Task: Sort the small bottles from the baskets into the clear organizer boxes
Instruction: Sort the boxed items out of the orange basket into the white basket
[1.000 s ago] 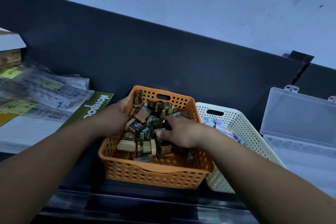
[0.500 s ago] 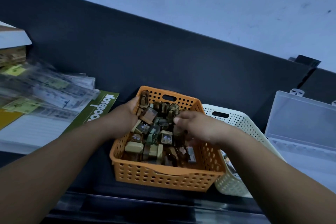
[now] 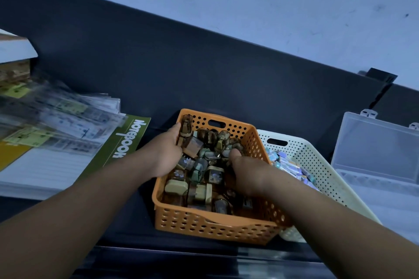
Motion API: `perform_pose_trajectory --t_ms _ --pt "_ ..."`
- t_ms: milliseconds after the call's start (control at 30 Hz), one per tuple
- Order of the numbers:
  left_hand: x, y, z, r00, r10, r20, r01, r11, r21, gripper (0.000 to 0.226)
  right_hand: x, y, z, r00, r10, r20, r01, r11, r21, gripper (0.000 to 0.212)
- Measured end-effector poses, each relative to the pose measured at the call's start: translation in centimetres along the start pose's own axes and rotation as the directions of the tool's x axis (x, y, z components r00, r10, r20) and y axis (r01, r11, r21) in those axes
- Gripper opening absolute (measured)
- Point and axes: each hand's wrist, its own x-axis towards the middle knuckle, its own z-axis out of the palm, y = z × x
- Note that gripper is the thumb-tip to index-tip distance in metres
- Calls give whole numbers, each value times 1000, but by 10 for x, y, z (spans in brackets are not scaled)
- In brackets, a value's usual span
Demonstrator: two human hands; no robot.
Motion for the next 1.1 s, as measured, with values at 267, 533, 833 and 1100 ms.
perform_pose_trajectory --t_ms 267,533,833,1100 --pt "0 -2 -2 1000 -18 23 18 1000 0 75 -4 4 4 992 -109 -60 113 991 69 84" --pt "-16 12 5 998 -53 -43 55 997 50 73 -32 32 -37 953 -154 -261 248 892 378 79" --pt "-12 19 2 998 -66 0 65 984 165 72 -15 99 -45 896 148 -418 -72 978 193 49" --pt "5 28 2 1000 -4 -6 5 984 180 61 11 29 -45 927 -184 -326 224 971 89 38"
